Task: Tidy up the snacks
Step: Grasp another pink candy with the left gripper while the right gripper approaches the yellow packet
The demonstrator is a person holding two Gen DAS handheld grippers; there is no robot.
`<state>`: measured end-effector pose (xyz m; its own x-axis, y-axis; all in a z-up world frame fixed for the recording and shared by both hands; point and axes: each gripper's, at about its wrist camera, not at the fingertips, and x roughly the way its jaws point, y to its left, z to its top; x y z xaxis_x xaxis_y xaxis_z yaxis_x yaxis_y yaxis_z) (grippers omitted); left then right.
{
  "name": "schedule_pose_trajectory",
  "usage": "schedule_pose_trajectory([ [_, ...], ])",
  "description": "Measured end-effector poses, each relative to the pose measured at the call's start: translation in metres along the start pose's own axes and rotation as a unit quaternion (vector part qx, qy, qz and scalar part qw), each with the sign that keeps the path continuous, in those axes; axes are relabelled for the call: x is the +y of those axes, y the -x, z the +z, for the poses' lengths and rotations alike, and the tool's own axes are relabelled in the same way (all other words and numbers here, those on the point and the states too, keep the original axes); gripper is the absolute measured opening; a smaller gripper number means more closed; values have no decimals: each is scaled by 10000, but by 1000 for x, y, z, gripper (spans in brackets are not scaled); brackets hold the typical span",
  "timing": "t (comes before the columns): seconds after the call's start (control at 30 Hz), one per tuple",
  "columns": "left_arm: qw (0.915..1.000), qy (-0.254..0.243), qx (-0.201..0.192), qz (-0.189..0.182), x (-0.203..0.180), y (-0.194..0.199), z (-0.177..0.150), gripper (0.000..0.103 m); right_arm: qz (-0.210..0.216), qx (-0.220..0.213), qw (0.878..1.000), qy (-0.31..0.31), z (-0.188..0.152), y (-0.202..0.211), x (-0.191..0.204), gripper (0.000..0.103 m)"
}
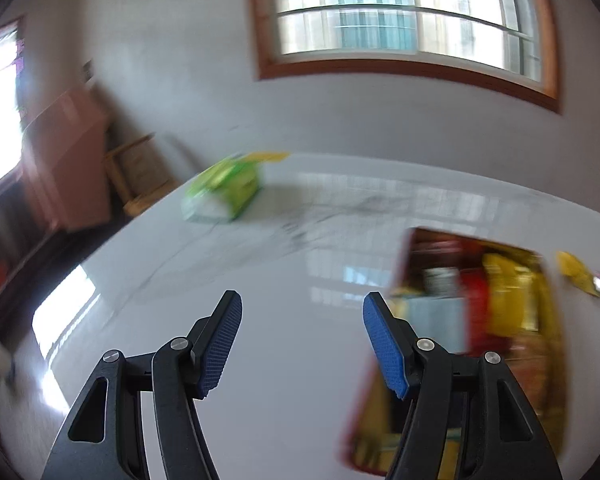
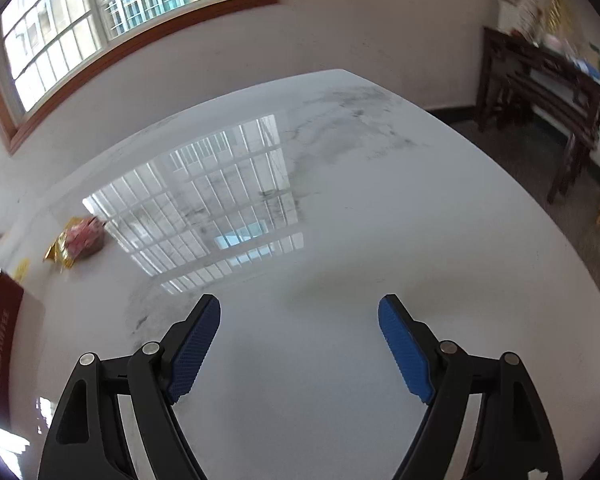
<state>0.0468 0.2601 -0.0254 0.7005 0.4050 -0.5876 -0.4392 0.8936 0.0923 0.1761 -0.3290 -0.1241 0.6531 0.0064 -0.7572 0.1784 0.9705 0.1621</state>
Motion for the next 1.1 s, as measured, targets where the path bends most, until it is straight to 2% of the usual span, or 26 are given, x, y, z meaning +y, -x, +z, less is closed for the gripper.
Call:
schedule_pose_trajectory([
  [0.1,9962,-472,207,-708,-43,10,21,64,-17,-21,10000,-73,1,-1,-4,82],
  [0.2,9837,-836,597,-1476,-86,9,36,64,72,-19,9999,-104,2,-1,-5,87],
  [0.27,9643,-1101,1123,-2133,-124,-2,45,64,111,12,9999,-33,2,-2,-3,90],
  [0.3,9503,-1256,1410,-2473,-146,-9,48,64,123,21,9999,1,1,-2,-2,90],
  [0.33,9401,-1441,1542,-2677,-167,-14,50,64,154,31,9999,39,1,-2,-1,91],
  [0.43,9286,-2081,1390,-2741,-219,-21,60,64,297,31,9995,65,1,-1,-1,92],
  [0.47,9224,-2196,1431,-2836,-230,-24,62,64,321,25,9995,47,1,0,-2,92],
  [0.5,9122,-2293,1529,-3033,-246,-27,65,64,374,10,9993,12,1,0,-3,92],
  [0.57,9017,-2354,1551,-3279,-271,-29,72,64,477,-17,9988,-47,1,1,-6,92],
  [0.63,8830,-2648,1506,-3571,-304,-27,77,64,559,-36,9984,-90,1,2,-8,92],
  [0.7,8752,-3048,1341,-3508,-330,-25,75,64,626,-49,9980,-94,0,2,-9,92],
  [0.8,8545,-3673,1310,-3431,-373,-31,67,64,739,-103,9971,-144,0,4,-11,92],
  [0.83,8425,-3895,1379,-3456,-388,-37,62,64,774,-123,9968,-169,1,4,-12,92],
  [0.87,8355,-4039,1411,-3447,-396,-40,57,64,809,-146,9964,-197,0,5,-13,92],
  [0.97,8216,-4455,1477,-3235,-420,-53,45,64,899,-222,9954,-250,0,8,-15,92],
  [1.1,8075,-4656,1605,-3246,-436,-64,34,64,990,-326,9939,-349,0,11,-19,92],
])
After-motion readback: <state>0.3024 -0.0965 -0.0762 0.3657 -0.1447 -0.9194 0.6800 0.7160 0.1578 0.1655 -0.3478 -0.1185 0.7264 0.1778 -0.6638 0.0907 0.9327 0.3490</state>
